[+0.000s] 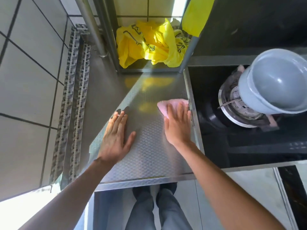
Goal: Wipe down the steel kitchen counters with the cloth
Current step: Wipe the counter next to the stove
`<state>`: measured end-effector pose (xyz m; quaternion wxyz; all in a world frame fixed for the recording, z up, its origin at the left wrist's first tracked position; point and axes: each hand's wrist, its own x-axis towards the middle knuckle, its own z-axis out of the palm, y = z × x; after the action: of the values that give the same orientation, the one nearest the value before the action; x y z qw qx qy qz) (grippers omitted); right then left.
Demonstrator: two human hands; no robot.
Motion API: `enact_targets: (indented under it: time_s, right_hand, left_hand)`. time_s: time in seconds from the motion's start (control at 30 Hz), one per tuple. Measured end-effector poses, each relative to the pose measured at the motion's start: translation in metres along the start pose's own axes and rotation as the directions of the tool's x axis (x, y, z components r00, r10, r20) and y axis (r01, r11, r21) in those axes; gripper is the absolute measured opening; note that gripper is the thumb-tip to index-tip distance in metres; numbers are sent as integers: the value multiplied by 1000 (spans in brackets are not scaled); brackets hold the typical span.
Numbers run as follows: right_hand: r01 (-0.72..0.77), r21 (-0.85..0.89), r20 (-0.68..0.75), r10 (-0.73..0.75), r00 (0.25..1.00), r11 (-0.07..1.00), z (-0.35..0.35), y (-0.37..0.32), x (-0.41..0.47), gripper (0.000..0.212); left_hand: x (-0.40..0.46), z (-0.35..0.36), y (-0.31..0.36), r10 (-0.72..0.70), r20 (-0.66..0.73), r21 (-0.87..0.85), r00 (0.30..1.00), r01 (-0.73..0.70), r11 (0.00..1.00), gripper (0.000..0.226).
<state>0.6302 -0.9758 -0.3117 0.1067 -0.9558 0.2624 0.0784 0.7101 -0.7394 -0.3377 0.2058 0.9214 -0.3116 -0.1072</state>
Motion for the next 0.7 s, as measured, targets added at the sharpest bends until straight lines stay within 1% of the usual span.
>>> enact_targets:
  time_s: [0.03, 0.07, 0.17, 0.27, 0.33, 0.4, 0.5, 0.57, 0.63, 0.67, 0.7]
  right_hand:
    - [10, 25, -7, -10, 1000, 1000, 3, -11, -4, 58]
    - [62, 43, -14, -61, 998, 997, 8, -19, -12, 58]
    - [295, 65, 10, -296, 955, 953, 20, -19, -58, 62]
    - [457, 4, 85, -456, 886, 889, 25, 11, -109, 70]
    - [504, -69, 99, -497, 862, 861, 22, 41, -125, 71]
    - [479, -126, 101, -469, 877, 869, 15, 66, -126, 66]
    - [332, -92, 80, -325, 942, 939, 10, 71, -106, 62]
    - [204, -47, 35, -202, 979, 978, 12, 52, -87, 60]
    - [76, -5, -4, -76, 997, 997, 16, 24, -70, 59]
    - [34, 20, -8, -34, 999, 999, 18, 10, -64, 59]
    - [22, 42, -10, -21, 1000, 999, 20, -2, -61, 60]
  left_hand:
    - [-9, -4, -1, 7, 5, 0, 1000, -7, 1000, 74]
    - [-21, -7, -2, 8, 4, 9, 1000, -9, 1000, 73]
    - [-58, -13, 2, -2, -11, 30, 1000, 2, 1000, 70]
    - [-91, -10, 0, -2, -5, 55, 1000, 3, 998, 68]
    - [-106, -7, -4, 12, 14, 99, 1000, -14, 995, 68]
    - [-112, -3, -7, 32, 22, 143, 999, -34, 989, 67]
    - [-112, 2, -10, 56, 2, 176, 998, -56, 983, 67]
    - [-112, 4, -11, 72, -14, 186, 997, -68, 980, 68]
    - [-112, 5, -13, 76, -23, 198, 997, -70, 978, 69]
    - [-112, 5, -13, 76, -26, 199, 997, -69, 977, 69]
    - [-112, 6, -13, 74, -27, 199, 997, -67, 978, 69]
